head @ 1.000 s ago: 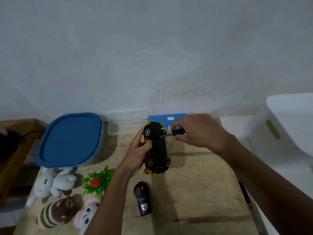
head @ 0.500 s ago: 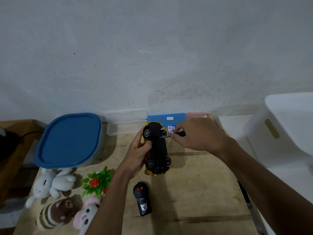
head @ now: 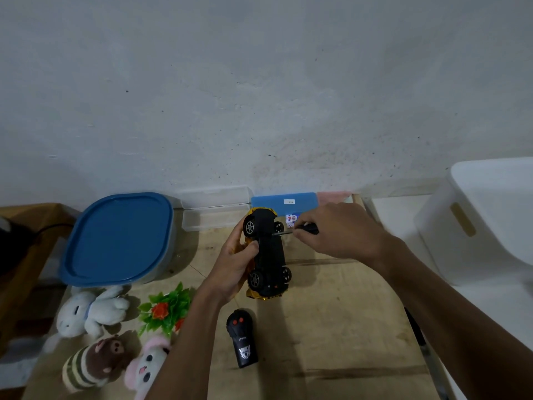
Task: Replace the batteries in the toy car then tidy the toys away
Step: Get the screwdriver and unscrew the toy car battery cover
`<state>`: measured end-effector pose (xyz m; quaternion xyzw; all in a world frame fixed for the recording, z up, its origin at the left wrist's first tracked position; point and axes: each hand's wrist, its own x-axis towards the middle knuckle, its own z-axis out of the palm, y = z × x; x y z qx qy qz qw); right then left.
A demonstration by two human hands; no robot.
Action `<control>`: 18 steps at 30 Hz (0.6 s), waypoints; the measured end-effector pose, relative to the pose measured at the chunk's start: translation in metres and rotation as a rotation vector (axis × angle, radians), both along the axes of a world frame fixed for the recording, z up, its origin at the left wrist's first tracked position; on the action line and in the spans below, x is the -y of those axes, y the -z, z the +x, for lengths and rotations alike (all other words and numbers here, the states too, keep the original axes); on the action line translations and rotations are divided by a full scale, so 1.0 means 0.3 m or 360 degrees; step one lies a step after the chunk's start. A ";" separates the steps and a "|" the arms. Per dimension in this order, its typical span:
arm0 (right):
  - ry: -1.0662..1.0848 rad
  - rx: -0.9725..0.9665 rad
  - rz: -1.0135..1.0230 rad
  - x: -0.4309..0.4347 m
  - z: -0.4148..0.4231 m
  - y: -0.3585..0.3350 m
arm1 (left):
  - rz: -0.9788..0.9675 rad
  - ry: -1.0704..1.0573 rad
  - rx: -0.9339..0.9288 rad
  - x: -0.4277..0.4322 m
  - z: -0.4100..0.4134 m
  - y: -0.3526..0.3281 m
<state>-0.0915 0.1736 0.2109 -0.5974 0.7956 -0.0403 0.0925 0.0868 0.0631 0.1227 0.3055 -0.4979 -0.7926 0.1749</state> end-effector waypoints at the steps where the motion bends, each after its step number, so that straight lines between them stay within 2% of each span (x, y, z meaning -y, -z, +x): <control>1: -0.0010 0.0017 -0.0010 -0.004 -0.001 -0.006 | 0.0005 -0.0003 0.0002 -0.002 0.000 0.001; 12: 0.0071 0.0071 -0.0009 -0.028 0.004 0.030 | 0.0182 -0.0051 -0.0021 -0.004 -0.002 -0.001; 15: 0.0144 0.0291 -0.0021 -0.044 -0.001 0.054 | 0.0240 -0.0055 -0.0062 -0.013 -0.007 -0.004; 18: 0.0317 0.0740 -0.0182 -0.054 0.000 0.089 | 0.0289 -0.0053 -0.0078 -0.026 -0.003 -0.002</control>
